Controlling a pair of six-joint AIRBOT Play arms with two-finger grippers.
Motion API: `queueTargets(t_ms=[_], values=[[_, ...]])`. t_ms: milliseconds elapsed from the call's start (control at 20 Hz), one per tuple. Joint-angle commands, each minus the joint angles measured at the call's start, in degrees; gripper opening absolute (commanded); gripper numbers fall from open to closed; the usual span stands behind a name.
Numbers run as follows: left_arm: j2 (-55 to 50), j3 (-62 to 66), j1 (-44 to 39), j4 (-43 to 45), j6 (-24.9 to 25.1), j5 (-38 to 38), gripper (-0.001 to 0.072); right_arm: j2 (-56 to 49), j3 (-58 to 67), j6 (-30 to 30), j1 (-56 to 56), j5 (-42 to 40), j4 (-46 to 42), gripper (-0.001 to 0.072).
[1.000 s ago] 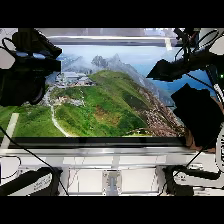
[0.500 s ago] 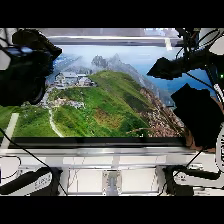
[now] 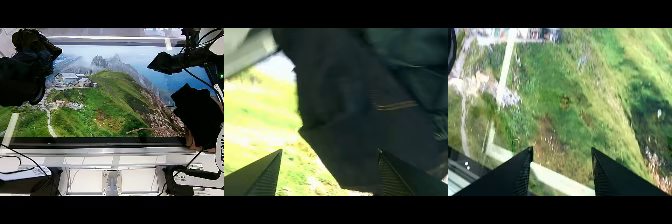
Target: Fold the clothes and pants, and hang the long-sleeved shirts on hangers.
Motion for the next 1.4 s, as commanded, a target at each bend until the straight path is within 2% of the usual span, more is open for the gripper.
queueTargets(t_ms=[0, 50, 250, 350, 500, 550, 600, 650, 800, 900, 950, 1050, 1150, 1250, 1350], values=[[-9.66, -0.02, 8.44, -20.02, 12.07, 0.61, 0.0703, -0.04, 0.07, 0.28, 0.07, -1.86, 0.22, 0.0542], [-11.87, -0.02, 8.68, -22.58, 13.66, 1.75, 0.0705, -0.04, 0.07, 0.42, 0.07, -1.90, 0.83, 0.0573], [-19.47, 0.28, 7.17, -33.05, 21.40, 7.39, 0.0706, -0.09, 0.07, 0.76, 2.19, -3.43, 1.60, 0.0579], [-22.86, 2.05, 5.86, -35.41, 22.34, 8.55, 0.0707, -0.11, 0.07, 1.18, 4.37, -6.93, 1.03, 0.0579], [-27.54, 6.88, 3.21, -41.48, 26.60, 9.84, 0.0703, -0.11, 0.07, 1.95, 6.93, -11.02, -0.44, 0.0580], [-28.52, 8.17, 2.36, -43.54, 26.93, 9.90, 0.0685, -0.11, 0.07, 1.95, 7.43, -11.67, -0.76, 0.0579], [-29.22, 9.18, 1.64, -45.94, 26.91, 9.88, 0.0529, -0.11, 0.07, 1.97, 7.67, -12.07, -1.18, 0.0578], [-29.33, 9.38, 1.16, -48.24, 26.91, 9.79, 0.0066, -0.09, 0.07, 2.05, 7.65, -12.11, -1.16, 0.0578], [-27.23, 9.75, 1.07, -51.06, 27.17, 4.72, 0.0050, 0.00, 1.44, 2.03, 7.08, -9.46, -1.84, 0.0577], [-23.02, 9.75, 1.77, -51.08, 28.74, -1.31, 0.0050, 0.04, 5.53, 2.01, 5.79, -2.25, -3.17, 0.0571], [-20.11, 9.75, 1.77, -51.06, 31.06, -4.90, 0.0050, 0.04, 8.70, 2.01, 4.57, 2.84, -4.74, 0.0548], [-12.57, 9.75, 1.03, -51.45, 35.41, -12.72, 0.0049, 0.04, 15.76, 2.03, 1.68, 12.85, -8.26, 0.0548], [-4.07, 9.73, -1.68, -52.98, 37.42, -19.04, 0.0049, 0.42, 21.68, 2.01, -1.16, 19.93, -11.10, 0.0548], [4.35, 9.68, -7.04, -53.02, 37.33, -22.64, 0.0049, 2.78, 21.53, 1.11, -3.98, 20.57, -12.90, 0.0548], [10.78, 9.66, -15.02, -52.92, 36.65, -23.82, 0.0049, 4.85, 19.74, -2.89, -6.69, 20.74, -14.71, 0.0548]])
